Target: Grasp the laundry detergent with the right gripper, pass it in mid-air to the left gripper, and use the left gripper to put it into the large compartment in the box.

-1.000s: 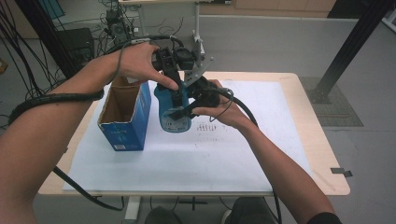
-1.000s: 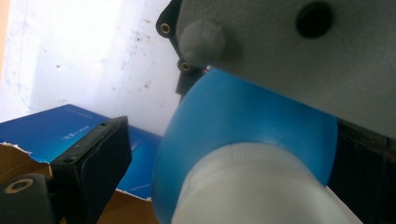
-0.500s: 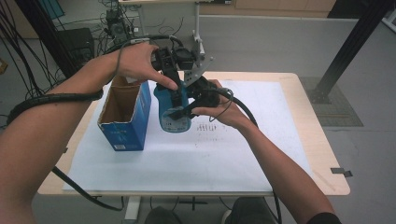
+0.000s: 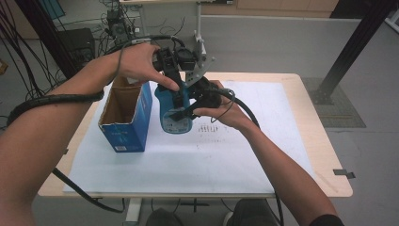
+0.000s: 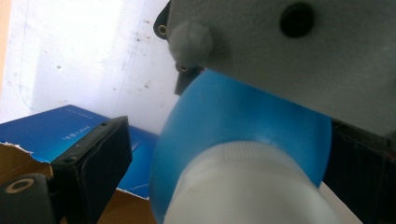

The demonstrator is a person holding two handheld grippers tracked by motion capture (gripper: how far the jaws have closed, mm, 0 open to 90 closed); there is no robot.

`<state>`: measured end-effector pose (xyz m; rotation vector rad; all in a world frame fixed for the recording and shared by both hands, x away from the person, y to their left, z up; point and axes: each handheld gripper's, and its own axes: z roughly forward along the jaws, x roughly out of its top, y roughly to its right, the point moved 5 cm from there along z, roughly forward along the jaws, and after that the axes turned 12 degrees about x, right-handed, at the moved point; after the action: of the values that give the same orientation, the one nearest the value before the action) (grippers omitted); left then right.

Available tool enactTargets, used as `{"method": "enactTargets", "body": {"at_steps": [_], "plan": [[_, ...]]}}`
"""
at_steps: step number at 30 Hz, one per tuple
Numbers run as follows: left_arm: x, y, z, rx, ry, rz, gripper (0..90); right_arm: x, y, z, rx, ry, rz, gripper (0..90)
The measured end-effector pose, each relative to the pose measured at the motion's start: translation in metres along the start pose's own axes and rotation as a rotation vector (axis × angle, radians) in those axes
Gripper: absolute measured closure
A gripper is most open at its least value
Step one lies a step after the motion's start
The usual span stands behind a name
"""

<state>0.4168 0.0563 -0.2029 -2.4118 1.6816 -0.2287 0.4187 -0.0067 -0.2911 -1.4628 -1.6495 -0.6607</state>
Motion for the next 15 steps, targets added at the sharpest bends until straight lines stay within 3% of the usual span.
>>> {"method": "enactTargets", "body": {"at_steps": [15], "plan": [[0.0021, 0.0003, 0.0000, 0.002, 0.004, 0.009, 10.3, -0.0004, 0.0009, -0.0017, -0.002, 0.004, -0.007, 44.1]]}}
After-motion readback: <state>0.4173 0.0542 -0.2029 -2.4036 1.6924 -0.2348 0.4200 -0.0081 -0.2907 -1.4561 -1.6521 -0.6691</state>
